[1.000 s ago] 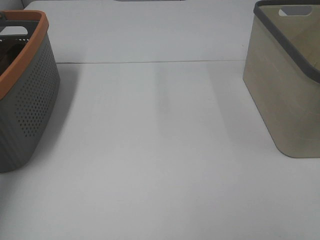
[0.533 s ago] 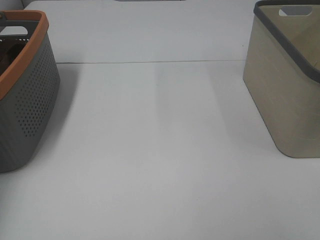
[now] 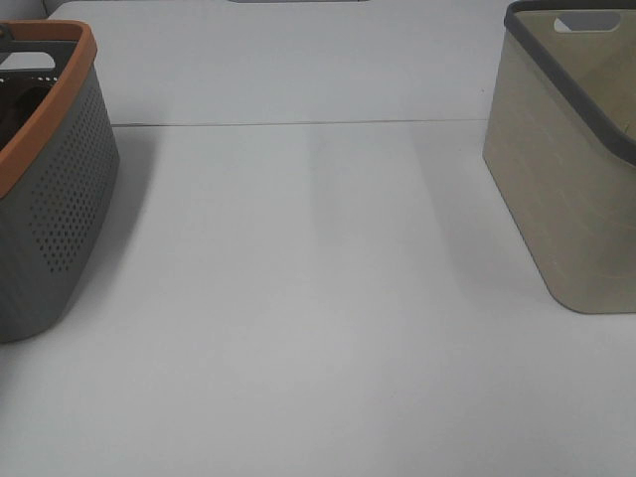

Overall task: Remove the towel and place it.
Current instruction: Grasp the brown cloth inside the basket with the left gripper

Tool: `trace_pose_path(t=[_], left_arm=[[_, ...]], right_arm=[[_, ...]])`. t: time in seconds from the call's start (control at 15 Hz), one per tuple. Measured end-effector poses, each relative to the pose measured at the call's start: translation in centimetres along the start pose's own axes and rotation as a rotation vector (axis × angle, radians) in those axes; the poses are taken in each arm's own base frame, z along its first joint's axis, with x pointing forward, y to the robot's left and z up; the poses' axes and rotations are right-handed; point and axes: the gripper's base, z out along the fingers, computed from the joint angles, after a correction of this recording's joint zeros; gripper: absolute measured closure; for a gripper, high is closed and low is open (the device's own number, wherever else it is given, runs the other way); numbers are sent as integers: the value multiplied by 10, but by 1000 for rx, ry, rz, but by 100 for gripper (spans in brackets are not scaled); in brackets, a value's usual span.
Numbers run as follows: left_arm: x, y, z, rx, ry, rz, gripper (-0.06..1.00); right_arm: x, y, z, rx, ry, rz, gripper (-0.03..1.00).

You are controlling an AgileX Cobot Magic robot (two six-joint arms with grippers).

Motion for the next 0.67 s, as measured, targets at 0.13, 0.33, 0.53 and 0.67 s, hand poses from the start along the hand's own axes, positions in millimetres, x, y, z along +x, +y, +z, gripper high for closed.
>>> trace_pose_path(t=[0.13, 0.33, 0.53, 0.67], left_arm=[[1, -3, 11, -1, 24, 9, 26], [1, -3, 19, -4, 42, 12, 26], [1, -4, 19, -4, 42, 13, 33], [1, -4, 19, -6, 42, 13, 35]], right_arm=[[0, 1, 0, -8, -1, 4, 30], [0, 1, 0, -11, -2, 5, 30], [0, 1, 0, -14, -2, 6, 30], [0, 1, 0, -14, -2, 6, 30]])
